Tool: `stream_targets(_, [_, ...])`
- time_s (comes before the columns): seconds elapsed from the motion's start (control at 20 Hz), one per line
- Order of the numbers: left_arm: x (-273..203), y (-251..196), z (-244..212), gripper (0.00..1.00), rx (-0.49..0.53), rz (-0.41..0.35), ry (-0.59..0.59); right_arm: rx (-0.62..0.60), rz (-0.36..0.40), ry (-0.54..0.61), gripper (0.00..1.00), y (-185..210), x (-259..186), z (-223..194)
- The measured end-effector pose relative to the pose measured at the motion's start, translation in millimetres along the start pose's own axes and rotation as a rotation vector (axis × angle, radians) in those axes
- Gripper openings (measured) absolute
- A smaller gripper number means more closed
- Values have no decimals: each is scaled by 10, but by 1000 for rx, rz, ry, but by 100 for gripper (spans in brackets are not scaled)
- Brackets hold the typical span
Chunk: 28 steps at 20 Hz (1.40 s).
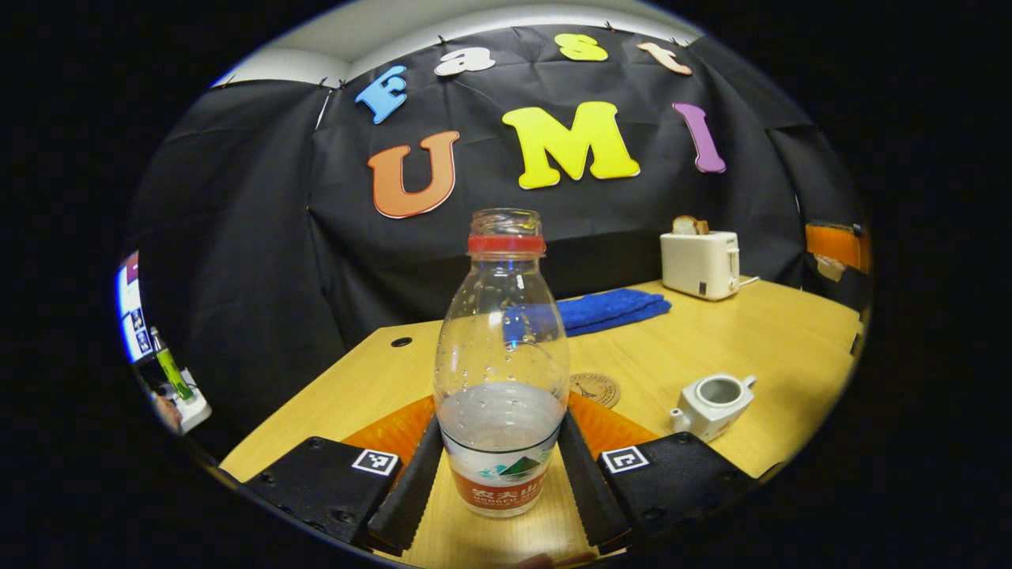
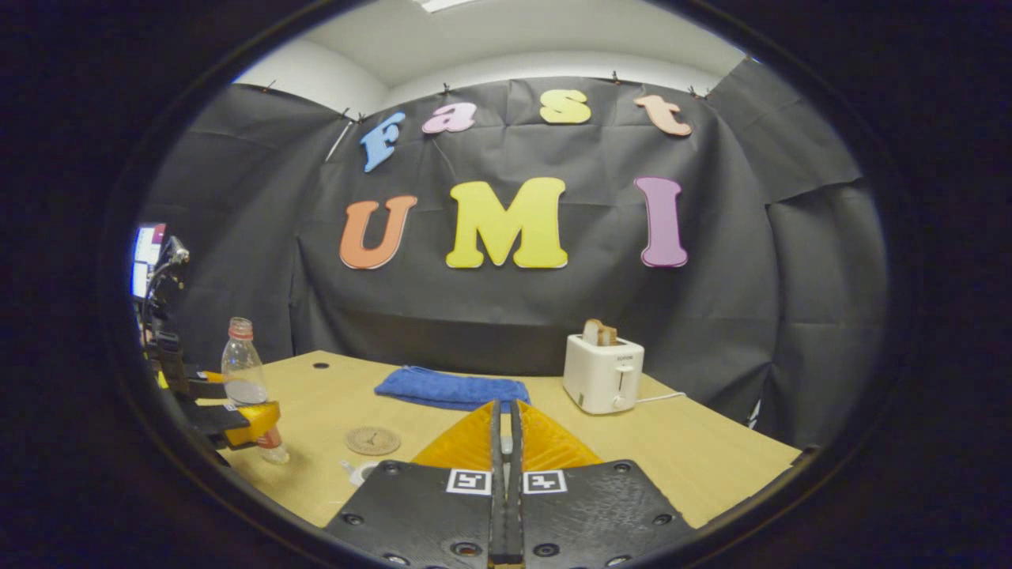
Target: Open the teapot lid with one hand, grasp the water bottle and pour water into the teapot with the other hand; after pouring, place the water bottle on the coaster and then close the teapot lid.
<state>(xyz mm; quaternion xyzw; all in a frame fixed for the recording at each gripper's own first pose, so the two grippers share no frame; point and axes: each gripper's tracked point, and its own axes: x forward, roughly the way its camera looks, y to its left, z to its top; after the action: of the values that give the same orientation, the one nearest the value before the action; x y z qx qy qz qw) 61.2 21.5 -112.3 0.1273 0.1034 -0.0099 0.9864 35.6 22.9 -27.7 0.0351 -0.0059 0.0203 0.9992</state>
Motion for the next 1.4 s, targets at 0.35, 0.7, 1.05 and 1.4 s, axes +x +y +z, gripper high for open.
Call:
stream_targets(0.35, [-52, 170, 99, 76, 549, 149, 44, -44, -22, 2, 0, -279, 31, 30])
stream_targets(0.7, [-87, 71, 173, 75, 943, 188, 76, -42, -24, 6, 0, -340, 19, 46])
stream_targets(1.05, [-103, -207, 247, 75, 1384, 165, 79, -72, -20, 3, 0, -364, 56, 34])
stream_targets(1.4, [-141, -453, 259, 75, 1594, 169, 61, -73, -30, 10, 0, -409, 63, 19])
